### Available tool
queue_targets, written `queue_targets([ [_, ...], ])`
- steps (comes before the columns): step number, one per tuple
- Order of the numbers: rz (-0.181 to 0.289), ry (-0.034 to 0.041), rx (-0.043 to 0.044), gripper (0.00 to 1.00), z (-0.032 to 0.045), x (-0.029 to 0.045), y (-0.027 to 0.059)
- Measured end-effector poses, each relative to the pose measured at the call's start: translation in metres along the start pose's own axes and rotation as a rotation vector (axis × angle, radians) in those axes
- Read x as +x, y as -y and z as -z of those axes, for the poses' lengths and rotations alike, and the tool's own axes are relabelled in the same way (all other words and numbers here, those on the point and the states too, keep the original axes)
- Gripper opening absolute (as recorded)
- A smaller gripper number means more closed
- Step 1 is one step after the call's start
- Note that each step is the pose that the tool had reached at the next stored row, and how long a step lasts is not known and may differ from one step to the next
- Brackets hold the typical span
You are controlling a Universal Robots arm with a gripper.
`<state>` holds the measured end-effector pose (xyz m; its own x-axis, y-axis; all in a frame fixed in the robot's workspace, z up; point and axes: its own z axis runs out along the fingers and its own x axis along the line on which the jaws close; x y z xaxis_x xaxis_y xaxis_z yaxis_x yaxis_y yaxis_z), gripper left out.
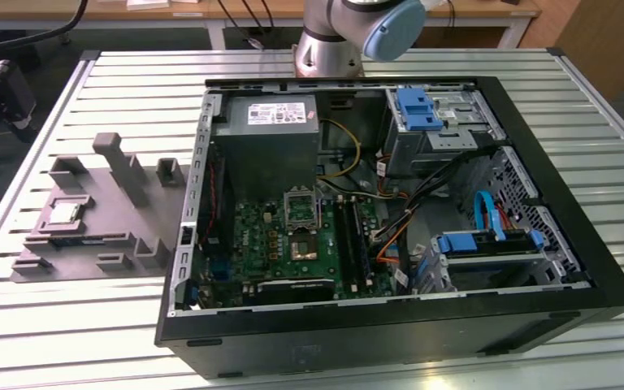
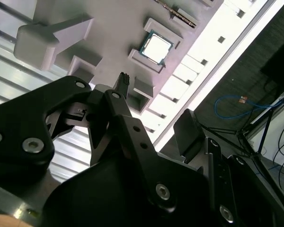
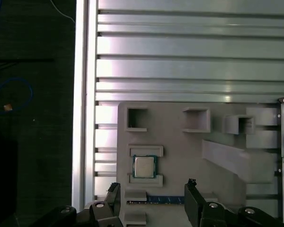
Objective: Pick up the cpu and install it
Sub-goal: 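Pick up the cpu and move it towards the insertion slot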
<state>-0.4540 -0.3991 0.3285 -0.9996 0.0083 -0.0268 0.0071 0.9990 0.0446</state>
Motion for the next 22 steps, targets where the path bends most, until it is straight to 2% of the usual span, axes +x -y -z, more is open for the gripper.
queue_targets([
  [10, 0.0, -0.0003, 0.0, 0.65, -0.0074, 0.0002, 0.0003],
  [22, 0.0, -0.0004, 0.0001, 0.65, -0.0112, 0.0003, 0.0005],
])
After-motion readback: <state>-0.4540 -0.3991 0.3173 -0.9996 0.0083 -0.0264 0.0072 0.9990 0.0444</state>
